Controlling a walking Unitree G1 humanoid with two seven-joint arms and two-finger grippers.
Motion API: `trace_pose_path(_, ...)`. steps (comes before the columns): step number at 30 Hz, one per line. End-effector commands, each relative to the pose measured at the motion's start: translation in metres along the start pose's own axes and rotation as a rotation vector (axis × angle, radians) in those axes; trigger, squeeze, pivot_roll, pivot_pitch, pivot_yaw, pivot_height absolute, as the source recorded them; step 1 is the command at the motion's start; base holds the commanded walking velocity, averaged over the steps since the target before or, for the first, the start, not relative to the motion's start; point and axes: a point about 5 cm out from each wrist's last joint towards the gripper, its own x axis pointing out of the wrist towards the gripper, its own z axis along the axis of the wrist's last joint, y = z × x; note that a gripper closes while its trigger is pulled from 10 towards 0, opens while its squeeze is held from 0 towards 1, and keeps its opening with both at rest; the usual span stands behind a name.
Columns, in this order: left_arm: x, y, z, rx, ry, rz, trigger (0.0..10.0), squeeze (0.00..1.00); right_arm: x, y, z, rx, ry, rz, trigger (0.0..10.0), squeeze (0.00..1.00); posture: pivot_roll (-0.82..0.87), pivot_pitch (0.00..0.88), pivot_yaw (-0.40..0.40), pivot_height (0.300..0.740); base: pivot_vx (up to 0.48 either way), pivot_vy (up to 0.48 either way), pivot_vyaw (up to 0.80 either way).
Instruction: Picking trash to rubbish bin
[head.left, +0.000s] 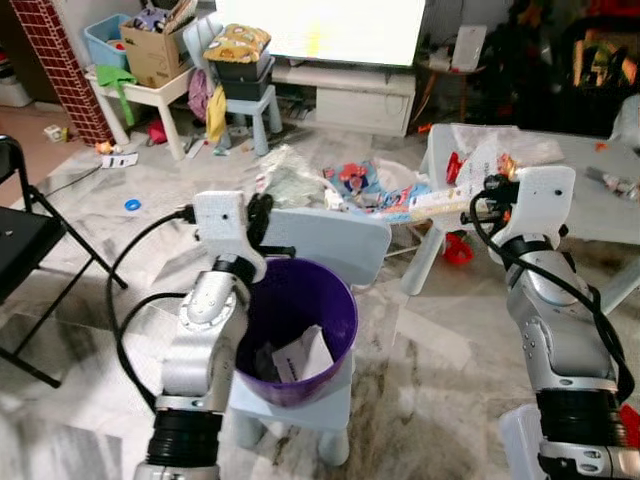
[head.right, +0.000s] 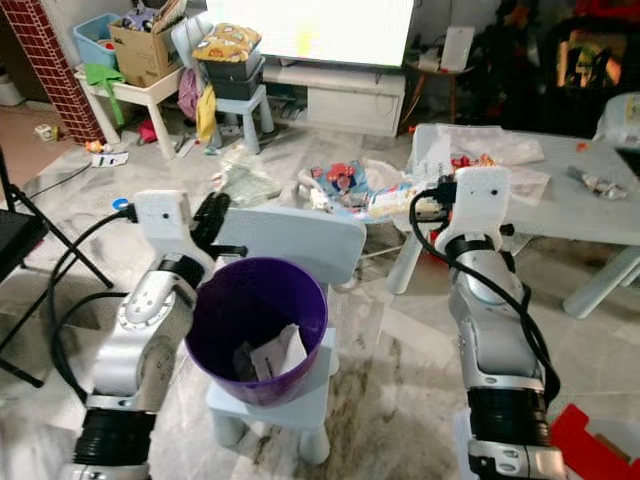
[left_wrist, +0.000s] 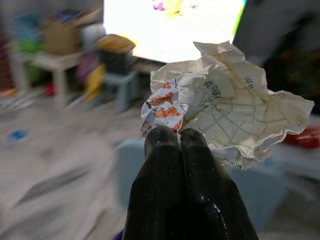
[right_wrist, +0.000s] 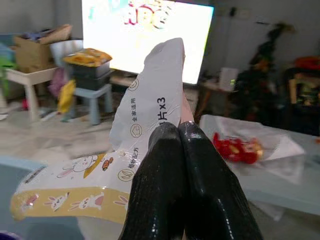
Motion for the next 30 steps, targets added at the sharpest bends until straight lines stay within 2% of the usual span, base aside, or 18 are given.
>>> trace_pose_path(1, -0.005, 0.008, -0.017, 0.008, 0.091, 0.046, 0.0, 0.0, 0.001, -0.005, 0.003, -0.005, -0.004, -0.002, 10.0, 0.0, 0.03, 0.086, -0.06, 0.74, 0.0, 0.0, 0.0)
trace_pose_path(5, -0.014, 0.027, -0.036, -0.002, 0.172, 0.105, 0.0, 0.0, 0.0, -0.005, 0.002, -0.009, 0.003, 0.006, 10.0, 0.0, 0.04, 0.093, -0.071, 0.74, 0.0, 0.0, 0.0)
trace_pose_path(7, -0.017, 0.035, -0.048, -0.07, 0.217, 0.103, 0.0, 0.0, 0.0, -0.004, 0.002, -0.013, 0.006, 0.014, 10.0, 0.0, 0.03, 0.098, -0.08, 0.74, 0.0, 0.0, 0.0)
trace_pose_path(13, -0.016, 0.032, -0.058, -0.215, 0.272, 0.026, 0.0, 0.0, -0.001, -0.007, 0.004, -0.023, 0.004, 0.016, 10.0, 0.0, 0.01, 0.107, -0.087, 0.74, 0.0, 0.0, 0.0)
trace_pose_path(14, -0.013, 0.03, -0.064, -0.262, 0.331, -0.038, 0.0, 0.0, -0.003, -0.011, 0.006, -0.039, 0.005, 0.012, 10.0, 0.0, -0.01, 0.112, -0.089, 0.74, 0.0, 0.0, 0.0)
trace_pose_path(15, -0.012, 0.032, -0.069, -0.246, 0.364, -0.048, 0.9, 0.0, -0.005, -0.015, 0.006, -0.049, 0.008, 0.008, 10.0, 0.0, -0.02, 0.118, -0.095, 0.74, 0.0, 0.0, 0.0)
trace_pose_path(18, -0.012, 0.039, -0.079, -0.225, 0.411, -0.036, 2.3, 0.0, -0.009, -0.02, 0.006, -0.061, 0.014, 0.002, 10.0, 0.0, -0.04, 0.123, -0.103, 0.74, 0.0, 0.0, 0.0)
trace_pose_path(19, -0.012, 0.039, -0.079, -0.225, 0.411, -0.036, 2.3, 0.0, -0.009, -0.02, 0.006, -0.061, 0.014, 0.002, 10.0, 0.0, -0.04, 0.123, -0.103, 0.74, 0.0, 0.0, 0.0)
trace_pose_path(20, -0.013, 0.044, -0.087, -0.204, 0.447, -0.032, 3.6, 0.0, -0.011, -0.021, 0.007, -0.067, 0.018, 0.002, 10.0, 0.0, -0.04, 0.125, -0.107, 0.74, 0.0, 0.0, 0.0)
trace_pose_path(21, -0.014, 0.046, -0.093, -0.212, 0.471, -0.031, 6.5, 0.0, -0.012, -0.022, 0.007, -0.073, 0.021, 0.006, 10.0, 0.0, -0.05, 0.128, -0.113, 0.74, 0.0, 0.0, 0.0)
trace_pose_path(22, -0.014, 0.046, -0.093, -0.212, 0.471, -0.031, 6.5, 0.0, -0.012, -0.022, 0.007, -0.073, 0.021, 0.006, 10.0, 0.0, -0.05, 0.128, -0.113, 0.74, 0.0, 0.0, 0.0)
trace_pose_path(23, -0.015, 0.048, -0.098, -0.22, 0.485, -0.032, 8.1, 0.0, -0.013, -0.023, 0.007, -0.078, 0.022, 0.008, 10.0, 0.0, -0.05, 0.129, -0.116, 0.74, 0.0, 0.0, 0.0)
trace_pose_path(25, -0.015, 0.048, -0.101, -0.215, 0.498, -0.031, 8.6, 0.0, -0.013, -0.023, 0.008, -0.085, 0.022, 0.013, 10.0, 0.0, -0.06, 0.131, -0.119, 0.74, 0.0, 0.0, 0.0)
trace_pose_path(26, -0.016, 0.047, -0.104, -0.236, 0.507, -0.035, 10.0, 0.51, -0.013, -0.023, 0.009, -0.089, 0.021, 0.018, 10.0, 0.0, -0.06, 0.133, -0.121, 0.74, 0.0, 0.0, 0.0)
trace_pose_path(27, -0.017, 0.045, -0.105, -0.249, 0.513, -0.038, 10.0, 0.51, -0.013, -0.023, 0.01, -0.092, 0.02, 0.021, 10.0, 0.0, -0.06, 0.133, -0.121, 0.74, 0.0, 0.0, 0.0)
trace_pose_path(28, -0.018, 0.045, -0.108, -0.243, 0.521, -0.031, 10.0, 0.89, -0.012, -0.023, 0.01, -0.094, 0.019, 0.023, 10.0, 0.0, -0.06, 0.134, -0.122, 0.74, 0.0, 0.0, 0.0)
trace_pose_path(29, -0.018, 0.045, -0.108, -0.243, 0.521, -0.031, 10.0, 0.89, -0.012, -0.023, 0.01, -0.094, 0.019, 0.023, 10.0, 0.0, -0.06, 0.134, -0.122, 0.74, 0.0, 0.0, 0.0)
trace_pose_path(30, -0.019, 0.047, -0.11, -0.245, 0.52, -0.018, 10.0, 1.0, -0.012, -0.023, 0.01, -0.094, 0.02, 0.025, 10.0, 0.0, -0.06, 0.134, -0.122, 0.74, 0.0, 0.0, 0.0)
